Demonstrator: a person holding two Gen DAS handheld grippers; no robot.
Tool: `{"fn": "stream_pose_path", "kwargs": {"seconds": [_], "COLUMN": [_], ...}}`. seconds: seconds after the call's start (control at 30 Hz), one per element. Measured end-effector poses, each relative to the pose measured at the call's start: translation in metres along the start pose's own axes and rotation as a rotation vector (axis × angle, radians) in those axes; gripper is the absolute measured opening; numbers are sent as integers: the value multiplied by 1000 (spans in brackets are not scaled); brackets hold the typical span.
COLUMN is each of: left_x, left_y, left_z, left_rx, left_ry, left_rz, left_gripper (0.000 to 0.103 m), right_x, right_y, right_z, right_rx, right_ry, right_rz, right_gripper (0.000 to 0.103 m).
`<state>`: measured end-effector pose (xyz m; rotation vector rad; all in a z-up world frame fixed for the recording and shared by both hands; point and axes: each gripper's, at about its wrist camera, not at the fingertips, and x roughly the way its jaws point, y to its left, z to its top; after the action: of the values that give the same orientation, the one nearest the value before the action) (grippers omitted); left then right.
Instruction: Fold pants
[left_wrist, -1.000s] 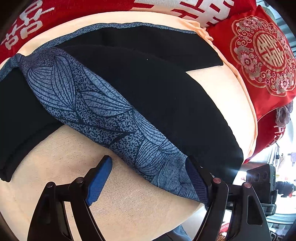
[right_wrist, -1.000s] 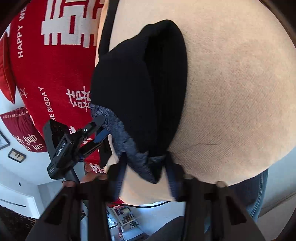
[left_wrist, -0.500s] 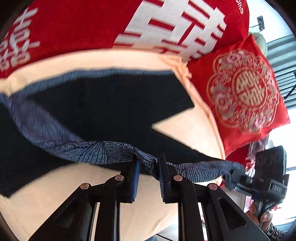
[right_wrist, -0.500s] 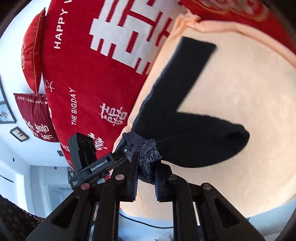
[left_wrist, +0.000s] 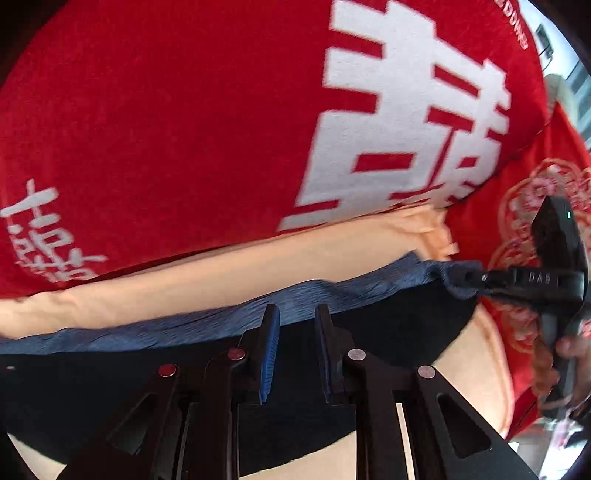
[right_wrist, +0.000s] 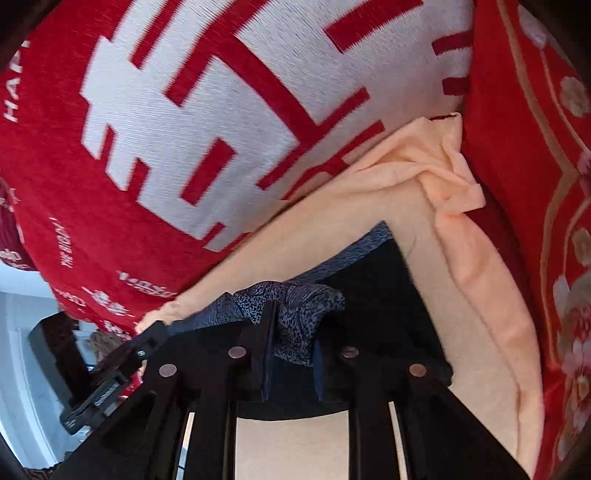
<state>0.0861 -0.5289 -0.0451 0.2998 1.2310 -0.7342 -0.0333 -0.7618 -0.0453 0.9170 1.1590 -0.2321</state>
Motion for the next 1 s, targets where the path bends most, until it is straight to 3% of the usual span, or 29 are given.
{"fn": "stream_pose_path", "kwargs": {"seconds": [0.03,0.07,0.1,0.13,0.27,0.33,0.37,0.5,0.53,0.57,0.67,0.73,0.8,0.83,0.9,1.0], "left_x": [2,4,5,7,25,36,40,42,43,44,46,46,46,46,46,48], "left_y": [6,13,20,27,62,79,85,96,96,96,95,97,100,102,104,105], "left_z": [-7,-15,-25,-33,-72,-89,-96,-102,-100,-99,-96,-98,-97,-95,-94,-96], "left_rx": [4,5,5,5,-52,-106,-125,-173,-169,-166,-150,-150,-174,-188,-188,-165], "left_ry": [9,8,6,22,131,187,203,174,177,181,183,178,189,197,200,186], "left_rz": [45,83,129,157,281,304,305,273,277,280,279,284,290,285,281,287], "left_gripper": [50,62,62,62,62,62,62,64,64,64,64,69,71,71,71,71], "right_x": [7,9,8,4,-23,-26,-24,-5,0,2,-14,-13,-7,-7,-7,2], "right_y": [0,3,9,15,15,0,-10,-53,-57,-56,-28,-26,-40,-45,-53,-65], "right_z": [1,-1,-3,-6,-41,-57,-63,-72,-70,-65,-57,-60,-67,-71,-81,-89], "right_rx": [-22,-56,-89,-118,-125,-54,-8,223,245,249,127,105,162,191,235,275], "right_ry": [16,17,9,-7,-74,-72,-64,-32,-35,-41,-116,-86,-47,-43,-60,-85], "right_rz": [-47,-97,-131,-145,-161,-210,-222,-149,-129,-112,-125,-179,-171,-137,-76,-10], "right_gripper": [32,49,67,71,71,55,38,31,24,8,8,8,20,21,46,50]}}
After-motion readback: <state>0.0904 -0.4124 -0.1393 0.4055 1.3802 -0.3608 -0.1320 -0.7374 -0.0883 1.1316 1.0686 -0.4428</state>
